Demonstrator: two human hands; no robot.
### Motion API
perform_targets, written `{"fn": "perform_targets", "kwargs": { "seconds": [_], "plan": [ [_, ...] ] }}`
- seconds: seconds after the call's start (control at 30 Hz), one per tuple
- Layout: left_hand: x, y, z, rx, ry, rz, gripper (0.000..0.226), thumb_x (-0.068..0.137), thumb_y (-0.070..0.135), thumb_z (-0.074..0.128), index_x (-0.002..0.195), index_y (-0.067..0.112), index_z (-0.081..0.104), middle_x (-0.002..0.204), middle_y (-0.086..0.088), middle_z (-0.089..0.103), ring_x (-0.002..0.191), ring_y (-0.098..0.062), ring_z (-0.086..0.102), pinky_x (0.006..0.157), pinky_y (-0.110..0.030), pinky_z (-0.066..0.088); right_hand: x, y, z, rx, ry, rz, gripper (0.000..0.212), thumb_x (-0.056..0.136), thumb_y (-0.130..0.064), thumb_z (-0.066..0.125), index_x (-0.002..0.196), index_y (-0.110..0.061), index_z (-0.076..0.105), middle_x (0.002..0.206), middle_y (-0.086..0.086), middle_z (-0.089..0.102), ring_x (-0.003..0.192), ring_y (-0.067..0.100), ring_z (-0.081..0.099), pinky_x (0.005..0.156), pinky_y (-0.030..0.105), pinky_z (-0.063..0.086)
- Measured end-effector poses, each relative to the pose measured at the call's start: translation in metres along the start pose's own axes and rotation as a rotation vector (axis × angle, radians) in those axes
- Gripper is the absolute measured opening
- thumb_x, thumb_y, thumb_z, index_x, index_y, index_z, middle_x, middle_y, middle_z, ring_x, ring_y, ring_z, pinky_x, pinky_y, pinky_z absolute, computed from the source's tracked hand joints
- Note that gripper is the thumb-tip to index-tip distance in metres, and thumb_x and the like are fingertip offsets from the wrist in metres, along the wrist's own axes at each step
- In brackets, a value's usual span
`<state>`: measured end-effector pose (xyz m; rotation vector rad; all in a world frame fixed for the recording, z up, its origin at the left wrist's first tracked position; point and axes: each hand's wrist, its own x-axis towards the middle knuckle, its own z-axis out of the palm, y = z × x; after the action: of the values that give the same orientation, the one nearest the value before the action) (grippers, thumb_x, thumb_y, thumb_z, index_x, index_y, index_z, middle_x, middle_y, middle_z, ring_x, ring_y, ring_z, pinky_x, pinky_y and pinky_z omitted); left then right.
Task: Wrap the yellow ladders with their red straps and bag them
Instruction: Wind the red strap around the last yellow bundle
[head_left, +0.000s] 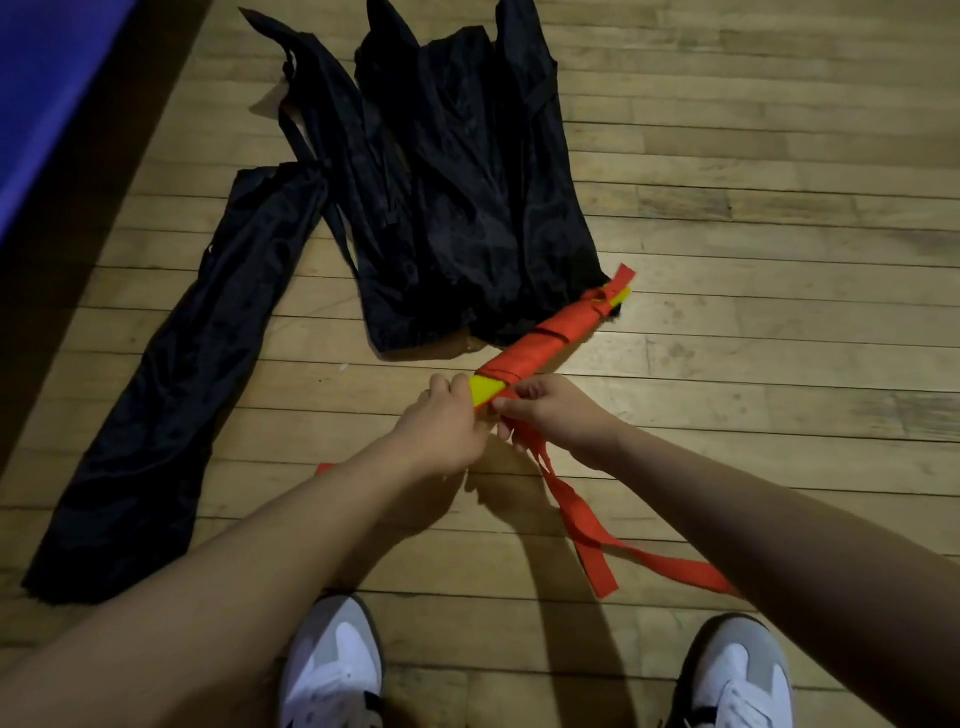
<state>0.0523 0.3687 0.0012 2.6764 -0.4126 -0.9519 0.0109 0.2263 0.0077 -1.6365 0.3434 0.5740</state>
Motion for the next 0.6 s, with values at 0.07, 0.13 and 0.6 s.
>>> {"fn": "perform_targets", "kwargs": {
  "seconds": [0.07, 0.13, 0.6],
  "plan": [
    [0.003, 0.002, -0.002, -0.038, -0.061, -0.019, 0.062, 0.093, 0.037, 0.050, 0.144, 0.014, 0.024, 0.134, -0.015, 0.031, 0.127, -0.034, 0.037, 0.103, -0.043, 0.036, 0.000, 0.004, -0.003, 0.020, 0.031, 0.020, 0.017, 0.096, -0.006, 0.051, 0.086, 0.002, 0.062, 0.067, 0.008, 0.061, 0.048, 0.012, 0.051, 0.047, 0.019, 0.041],
    [0.003, 0.002, -0.004, -0.069, -0.057, 0.000, 0.059, 0.090, 0.029, 0.054, 0.141, 0.011, 0.028, 0.133, -0.015, 0.033, 0.127, -0.034, 0.036, 0.102, -0.041, 0.035, 0.000, 0.008, -0.005, 0.070, 0.069, 0.055, 0.016, 0.095, -0.007, 0.053, 0.086, 0.002, 0.062, 0.065, 0.008, 0.061, 0.045, 0.010, 0.050, 0.043, 0.018, 0.040],
    [0.002, -0.002, 0.000, -0.150, 0.124, -0.022, 0.054, 0.091, 0.022, 0.057, 0.130, 0.012, 0.020, 0.105, -0.012, 0.056, 0.085, -0.030, 0.060, 0.066, -0.039, 0.049, -0.001, 0.000, -0.002, 0.164, -0.072, 0.076, 0.009, 0.091, -0.006, 0.058, 0.088, -0.001, 0.065, 0.074, 0.010, 0.067, 0.053, 0.012, 0.060, 0.051, 0.020, 0.044]
  ]
}}
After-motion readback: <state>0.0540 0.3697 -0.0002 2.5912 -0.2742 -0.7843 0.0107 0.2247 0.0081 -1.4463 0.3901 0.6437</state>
